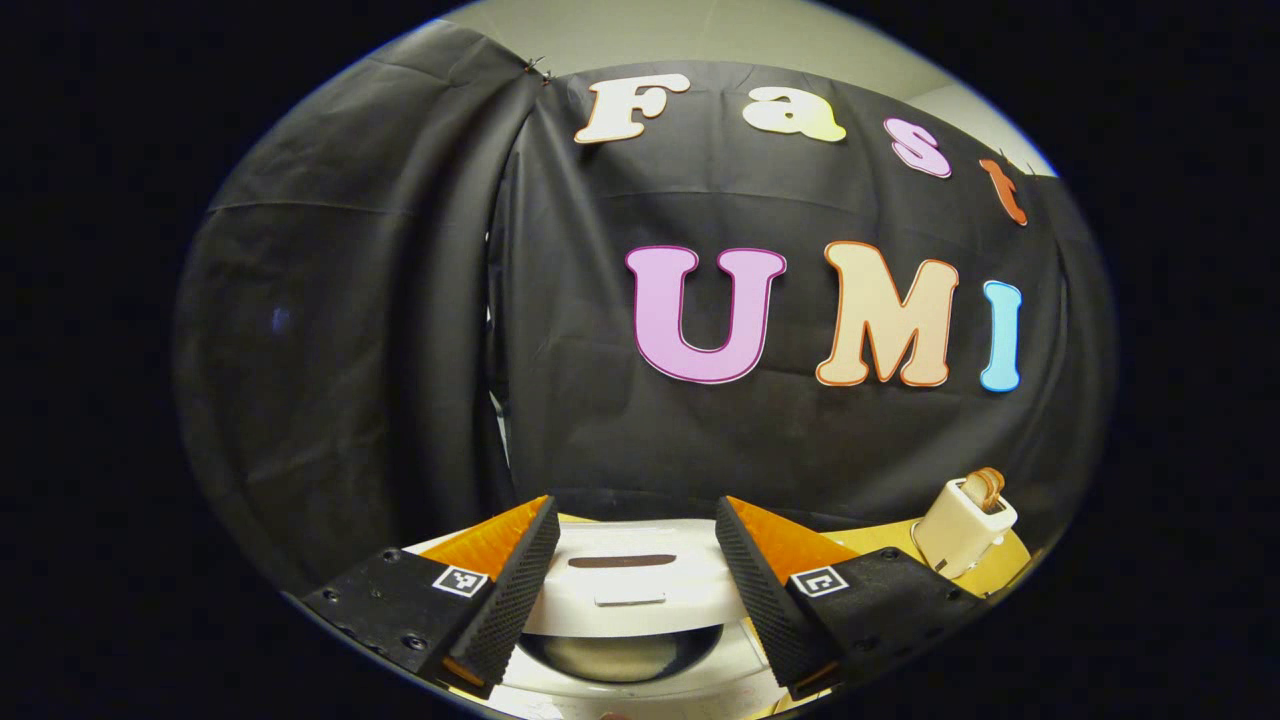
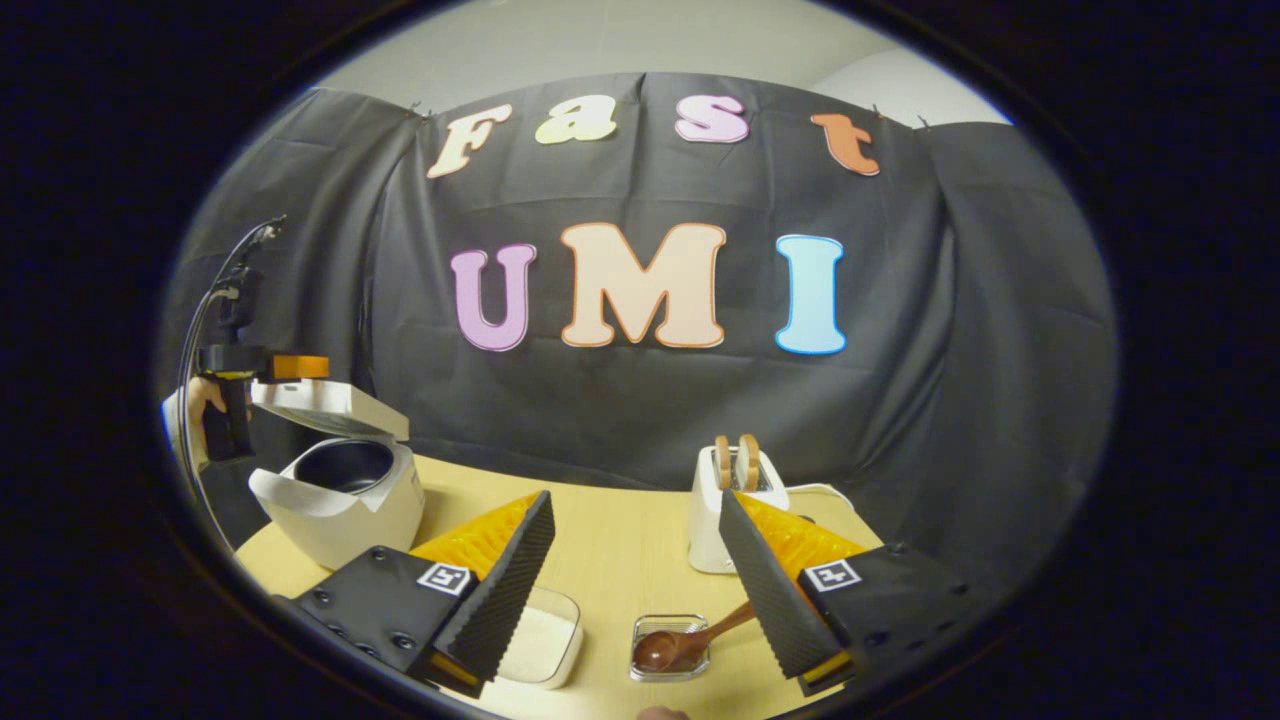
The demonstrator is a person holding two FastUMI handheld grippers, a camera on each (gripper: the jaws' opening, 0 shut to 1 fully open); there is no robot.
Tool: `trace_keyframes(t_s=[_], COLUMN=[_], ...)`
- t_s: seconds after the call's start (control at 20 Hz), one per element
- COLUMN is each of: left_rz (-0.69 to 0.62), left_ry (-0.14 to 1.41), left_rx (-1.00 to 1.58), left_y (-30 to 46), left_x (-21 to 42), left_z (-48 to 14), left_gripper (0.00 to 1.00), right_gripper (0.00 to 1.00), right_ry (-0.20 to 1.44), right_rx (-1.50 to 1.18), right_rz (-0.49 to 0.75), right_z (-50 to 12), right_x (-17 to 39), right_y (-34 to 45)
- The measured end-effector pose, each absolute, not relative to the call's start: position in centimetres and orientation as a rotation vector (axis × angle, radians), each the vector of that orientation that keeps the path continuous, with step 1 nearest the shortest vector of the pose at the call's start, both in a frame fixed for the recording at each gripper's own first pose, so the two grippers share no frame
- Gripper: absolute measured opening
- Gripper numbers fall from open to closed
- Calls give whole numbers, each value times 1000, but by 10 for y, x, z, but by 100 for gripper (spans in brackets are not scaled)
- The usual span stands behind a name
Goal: Close the left gripper, press the button to open the rice cooker; take a wooden spoon from the chopstick holder with the right hand, scoop a spoonful of rice and pour it into the rice cooker, then put the wooden spoon back into the chopstick holder.
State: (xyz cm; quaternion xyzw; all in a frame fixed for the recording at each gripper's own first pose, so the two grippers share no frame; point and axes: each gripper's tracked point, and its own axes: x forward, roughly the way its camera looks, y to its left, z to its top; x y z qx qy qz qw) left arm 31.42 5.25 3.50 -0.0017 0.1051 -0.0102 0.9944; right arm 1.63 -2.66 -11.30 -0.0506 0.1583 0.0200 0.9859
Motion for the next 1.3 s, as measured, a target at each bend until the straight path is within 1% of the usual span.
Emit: trace_keyframes(t_s=[0.15, 0.45, 0.6, 0.8, 1.3], left_rz=[-17, 7, 6, 0, -8], left_ry=[228, 282, 302, 306, 376], left_rx=[-13, -49, -54, -19, 32], left_y=[53, 61, 62, 64, 66], left_x=[315, 316, 302, 301, 286], left_z=[32, 7, -12, -22, -56], left_gripper=[93, 94, 94, 94, 94], right_gripper=[100, 100, 100, 100, 100], right_ry=[309, 302, 303, 306, 318], right_rx=[-112, -109, -110, -115, -118], right_rz=[45, 40, 35, 34, 39], right_z=[-110, -108, -109, -110, -113], right_x=[17, 18, 18, 18, 11], right_y=[-23, -23, -22, -17, -10])
